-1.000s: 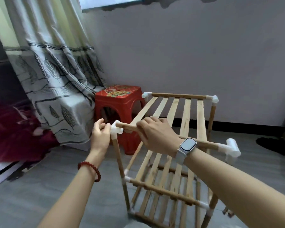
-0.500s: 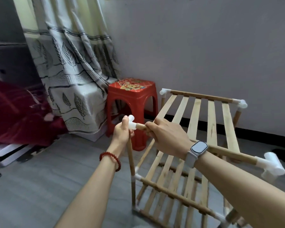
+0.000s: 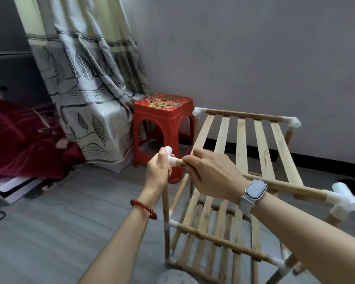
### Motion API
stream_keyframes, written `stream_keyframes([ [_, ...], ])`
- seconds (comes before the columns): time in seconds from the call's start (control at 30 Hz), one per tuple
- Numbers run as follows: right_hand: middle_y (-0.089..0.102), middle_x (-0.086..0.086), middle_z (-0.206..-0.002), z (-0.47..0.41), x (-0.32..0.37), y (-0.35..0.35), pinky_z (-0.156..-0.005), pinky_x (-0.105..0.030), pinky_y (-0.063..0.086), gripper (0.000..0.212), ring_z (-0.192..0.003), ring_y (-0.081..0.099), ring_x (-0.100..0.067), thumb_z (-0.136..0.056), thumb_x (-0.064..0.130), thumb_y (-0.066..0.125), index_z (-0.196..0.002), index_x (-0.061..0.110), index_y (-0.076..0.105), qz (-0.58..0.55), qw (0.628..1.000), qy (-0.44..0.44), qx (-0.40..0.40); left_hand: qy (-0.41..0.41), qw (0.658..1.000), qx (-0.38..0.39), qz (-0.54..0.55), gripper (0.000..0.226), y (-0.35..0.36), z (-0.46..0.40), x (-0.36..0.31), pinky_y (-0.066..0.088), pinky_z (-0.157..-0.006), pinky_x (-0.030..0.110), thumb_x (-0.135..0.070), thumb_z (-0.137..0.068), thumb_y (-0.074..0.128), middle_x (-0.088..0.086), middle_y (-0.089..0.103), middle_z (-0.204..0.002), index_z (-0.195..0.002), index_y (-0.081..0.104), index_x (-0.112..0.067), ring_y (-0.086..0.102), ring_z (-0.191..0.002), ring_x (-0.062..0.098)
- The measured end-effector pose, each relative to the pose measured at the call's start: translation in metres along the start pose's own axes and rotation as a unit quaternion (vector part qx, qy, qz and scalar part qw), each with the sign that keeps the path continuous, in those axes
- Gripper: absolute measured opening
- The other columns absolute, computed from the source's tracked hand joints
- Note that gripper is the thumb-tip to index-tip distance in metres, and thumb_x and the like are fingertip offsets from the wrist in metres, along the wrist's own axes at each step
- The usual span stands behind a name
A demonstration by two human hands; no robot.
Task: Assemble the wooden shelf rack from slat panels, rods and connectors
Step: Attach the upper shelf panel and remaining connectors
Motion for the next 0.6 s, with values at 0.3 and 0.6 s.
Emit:
stream_keyframes([
  [0.3,0.048,0.004,-0.061,0.058,-0.040,-0.023,-0.042,-0.026,0.031,0.042,-0.053,0.043,-0.017,-0.093,0.039,0.023,-0.068,0.015,0.048,0.045,0.984,0.125,-0.115,-0.022,0.998,0.050,0.039,0.017,0.015,0.055,-0.028,0.042,-0.042,0.024,-0.019,-0.095,0.039,0.008,0.056,-0.071,-0.090,0.055,-0.013,0.053,-0.045,0.012],
  [0.6,0.037,0.007,-0.047,0.062,-0.041,-0.024,-0.035,-0.022,0.025,0.042,-0.037,0.030,-0.011,-0.092,0.029,0.028,-0.057,0.015,0.046,0.039,0.972,0.123,-0.195,-0.115,0.989,-0.012,0.091,0.026,0.023,0.048,-0.026,0.037,-0.040,0.015,-0.010,-0.090,0.044,0.002,0.046,-0.062,-0.064,0.048,-0.011,0.044,-0.051,0.008],
])
Point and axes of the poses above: each hand's wrist, its own z-axis away from the middle knuckle, its own y-axis out of the palm, x = y × z, the point moved 6 cm from there along -z, towards the middle knuckle
